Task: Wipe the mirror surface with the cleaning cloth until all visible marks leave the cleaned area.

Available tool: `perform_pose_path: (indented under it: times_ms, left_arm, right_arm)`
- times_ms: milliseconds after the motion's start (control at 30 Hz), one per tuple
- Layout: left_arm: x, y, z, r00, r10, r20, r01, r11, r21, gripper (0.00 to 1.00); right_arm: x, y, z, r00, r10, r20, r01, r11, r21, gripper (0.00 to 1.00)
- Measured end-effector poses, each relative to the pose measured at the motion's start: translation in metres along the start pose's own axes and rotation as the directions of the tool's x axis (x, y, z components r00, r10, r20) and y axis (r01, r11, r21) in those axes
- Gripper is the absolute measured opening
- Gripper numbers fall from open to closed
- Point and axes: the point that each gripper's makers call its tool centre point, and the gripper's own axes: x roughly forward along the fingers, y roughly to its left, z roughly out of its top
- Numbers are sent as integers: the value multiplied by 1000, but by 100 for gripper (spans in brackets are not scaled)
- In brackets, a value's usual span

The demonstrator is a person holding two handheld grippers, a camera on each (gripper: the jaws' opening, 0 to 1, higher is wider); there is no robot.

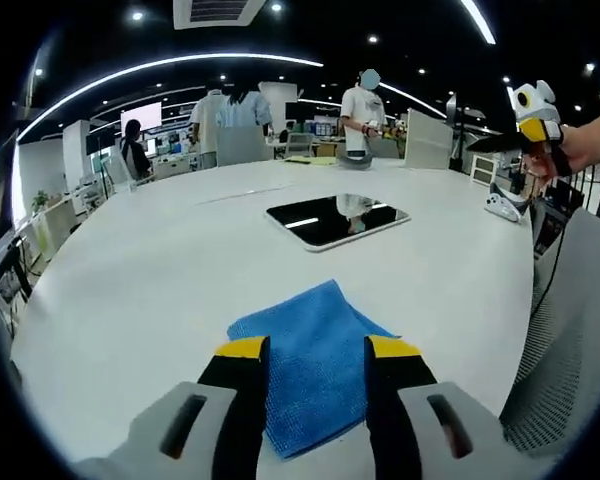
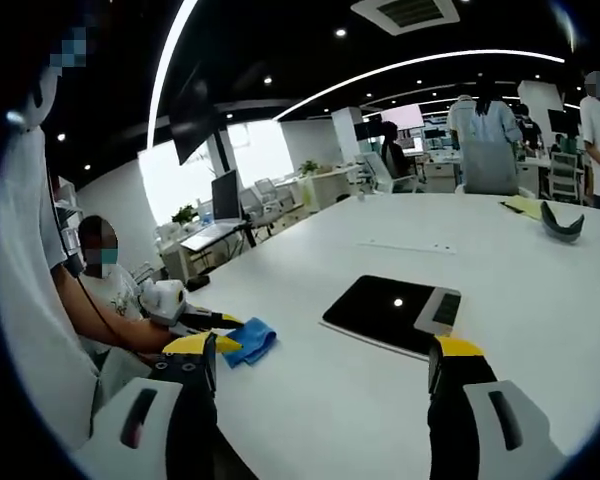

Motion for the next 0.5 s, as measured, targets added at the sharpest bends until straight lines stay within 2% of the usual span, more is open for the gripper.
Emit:
perform_pose_path:
  times_ms: [233,500]
  left_arm:
    - [6,3,-9,1000,-1,-14,1,1000,-4,33]
    - [6,4,-10,1000,-3,-5,3,998,64,30]
  right_arm:
    - [3,0,-1,1000,-2,-13,2,1000,-2,87]
    - [6,1,-1,1000,0,-21,0,1000,-8,87]
